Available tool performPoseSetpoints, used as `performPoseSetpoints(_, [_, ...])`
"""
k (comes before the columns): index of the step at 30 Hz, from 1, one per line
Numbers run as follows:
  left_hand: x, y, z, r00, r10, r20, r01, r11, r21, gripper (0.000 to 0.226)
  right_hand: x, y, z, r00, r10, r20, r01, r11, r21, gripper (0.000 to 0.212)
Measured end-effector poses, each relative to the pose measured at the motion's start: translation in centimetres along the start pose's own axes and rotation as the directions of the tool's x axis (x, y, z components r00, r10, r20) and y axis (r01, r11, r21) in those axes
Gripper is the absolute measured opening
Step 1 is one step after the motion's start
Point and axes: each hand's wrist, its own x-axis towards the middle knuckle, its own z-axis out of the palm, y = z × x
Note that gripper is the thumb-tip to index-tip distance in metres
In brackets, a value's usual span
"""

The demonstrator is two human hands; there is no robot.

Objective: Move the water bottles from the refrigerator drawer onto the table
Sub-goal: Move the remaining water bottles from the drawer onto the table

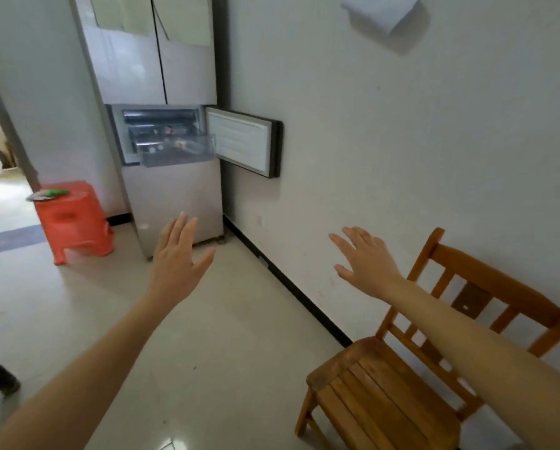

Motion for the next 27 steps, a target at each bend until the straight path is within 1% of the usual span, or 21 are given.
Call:
performPoseSetpoints(2, [1.2, -0.5, 0.0, 0.998, -0.036, -0.048, 0.038, 0.999, 0.036, 0.059, 3.4, 0.7, 0.3, 0.998, -0.057, -0.036, 0.058, 0.998, 0.015, 0.062])
performPoseSetpoints(5, [3.0, -2.1, 0.2, 0.995, -0.075, -0.072, 0.084, 0.988, 0.133, 0.06, 8.0, 0.6, 1.5, 0.985, -0.138, -0.108, 0.145, 0.988, 0.057, 0.063])
performPoseSetpoints(7, [4.5, -3.4, 0.4, 0.993, -0.087, -0.086, 0.102, 0.978, 0.183, 0.06, 11.0, 0.3, 2.7, 0.953, -0.23, -0.195, 0.245, 0.968, 0.056, 0.065])
performPoseSetpoints(8, [5.6, -4.3, 0.7, 0.99, -0.111, -0.09, 0.127, 0.972, 0.198, 0.059, 12.9, 0.1, 3.5, 0.941, -0.254, -0.223, 0.27, 0.962, 0.043, 0.066])
performPoseSetpoints(10, [7.1, -6.0, 1.2, 0.983, -0.156, -0.097, 0.174, 0.962, 0.212, 0.061, 16.1, -0.2, 4.8, 0.935, -0.277, -0.219, 0.291, 0.956, 0.029, 0.067])
performPoseSetpoints(14, [11.7, -10.3, 2.6, 0.975, -0.189, -0.12, 0.214, 0.943, 0.256, 0.064, 23.8, -1.6, 6.1, 0.9, -0.355, -0.254, 0.372, 0.928, 0.021, 0.07])
performPoseSetpoints(15, [12.9, -11.1, 2.9, 0.972, -0.197, -0.13, 0.225, 0.94, 0.255, 0.064, 25.6, -1.8, 6.2, 0.89, -0.367, -0.269, 0.382, 0.924, 0.007, 0.069])
performPoseSetpoints(19, [19.1, -14.4, 3.9, 0.956, -0.239, -0.171, 0.273, 0.937, 0.218, 0.063, 33.8, -2.9, 5.3, 0.883, -0.362, -0.3, 0.396, 0.916, 0.059, 0.065])
performPoseSetpoints(21, [22.7, -16.2, 4.6, 0.962, -0.216, -0.169, 0.25, 0.942, 0.222, 0.063, 37.8, -3.1, 5.2, 0.878, -0.37, -0.305, 0.393, 0.92, 0.014, 0.067])
performPoseSetpoints(22, [24.1, -16.8, 5.0, 0.963, -0.21, -0.167, 0.244, 0.945, 0.217, 0.063, 39.2, -3.2, 5.4, 0.882, -0.367, -0.296, 0.39, 0.921, 0.019, 0.068])
performPoseSetpoints(25, [27.7, -18.8, 6.8, 0.958, -0.246, -0.15, 0.273, 0.941, 0.201, 0.062, 43.1, -3.5, 7.3, 0.874, -0.377, -0.306, 0.405, 0.914, 0.033, 0.073])
performPoseSetpoints(27, [29.3, -20.0, 8.5, 0.96, -0.249, -0.125, 0.272, 0.937, 0.217, 0.066, 45.0, -3.4, 9.0, 0.869, -0.413, -0.271, 0.431, 0.902, 0.004, 0.079])
